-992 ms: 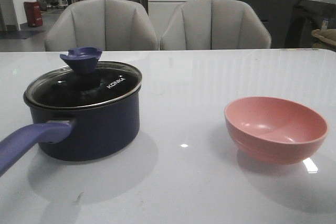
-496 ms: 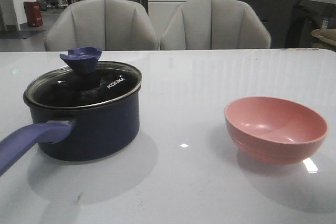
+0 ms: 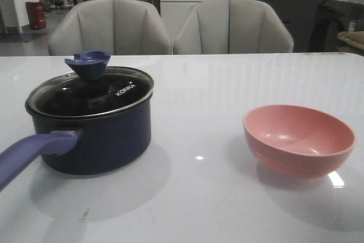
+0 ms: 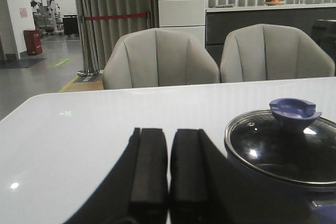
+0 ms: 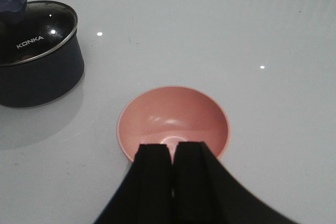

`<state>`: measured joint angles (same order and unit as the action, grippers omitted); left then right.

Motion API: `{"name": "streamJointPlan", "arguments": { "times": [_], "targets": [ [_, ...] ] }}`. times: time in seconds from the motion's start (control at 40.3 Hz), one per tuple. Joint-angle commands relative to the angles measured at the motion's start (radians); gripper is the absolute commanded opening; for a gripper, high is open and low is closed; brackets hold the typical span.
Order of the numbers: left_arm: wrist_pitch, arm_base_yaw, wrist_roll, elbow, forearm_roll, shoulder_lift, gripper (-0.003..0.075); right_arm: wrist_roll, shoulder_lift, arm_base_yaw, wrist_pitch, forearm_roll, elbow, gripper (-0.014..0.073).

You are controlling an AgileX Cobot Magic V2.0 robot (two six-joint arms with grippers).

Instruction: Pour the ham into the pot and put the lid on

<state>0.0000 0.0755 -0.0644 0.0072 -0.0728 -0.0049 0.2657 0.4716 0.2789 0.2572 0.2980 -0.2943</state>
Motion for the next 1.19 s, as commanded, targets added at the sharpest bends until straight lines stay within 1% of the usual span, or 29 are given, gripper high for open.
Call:
{"name": "streamJointPlan", "arguments": {
  "times": [0.0,0.421,0.496,0.595,0.694,0.769,0.818,0.917,0.967,1.066,1.165],
  "targets": [
    [-0.069,-0.003,-0.010,0.030,0.004,0.011,0.0113,0.007,0.003,0.001,-0.077,0.008,-0.028,0.0149],
    [-0.069,-0.003,-0.010,0.030,0.004,0.011,0.0113,0.007,0.001,0.001,-0.083,0.006,-0.017,0.0149],
    [-0.069,-0.003,-0.010,0.030,0.004,0.011,0.0113,0.007,-0.016,-0.006,-0.088,-0.035,-0.014,0.0149],
    [-0.069,-0.003,-0.010,0.030,0.004,0.011,0.0113,-0.004,-0.055,-0.032,-0.134,-0.084,0.007,0.0149],
    [-0.069,-0.003,-0.010,0.030,0.004,0.011,0.0113,-0.077,-0.120,-0.083,-0.221,-0.158,0.072,0.0149],
    [-0.069,-0.003,-0.010,0.030,0.004,0.011,0.0113,-0.160,-0.183,-0.137,-0.270,-0.207,0.136,0.0149],
    [-0.069,-0.003,-0.010,0.030,0.004,0.011,0.0113,-0.213,-0.245,-0.173,-0.273,-0.230,0.173,0.0149],
    [-0.069,-0.003,-0.010,0.030,0.004,0.011,0.0113,-0.303,-0.358,-0.232,-0.235,-0.261,0.225,0.0149],
    [-0.069,-0.003,-0.010,0.030,0.004,0.011,0.0113,-0.329,-0.412,-0.237,-0.205,-0.282,0.244,0.0149],
    [-0.069,-0.003,-0.010,0.030,0.004,0.011,0.0113,-0.331,-0.503,-0.217,-0.159,-0.312,0.265,0.0149],
    [-0.069,-0.003,-0.010,0.030,0.004,0.011,0.0113,-0.331,-0.494,-0.178,-0.155,-0.336,0.271,0.0149]
  ]
}}
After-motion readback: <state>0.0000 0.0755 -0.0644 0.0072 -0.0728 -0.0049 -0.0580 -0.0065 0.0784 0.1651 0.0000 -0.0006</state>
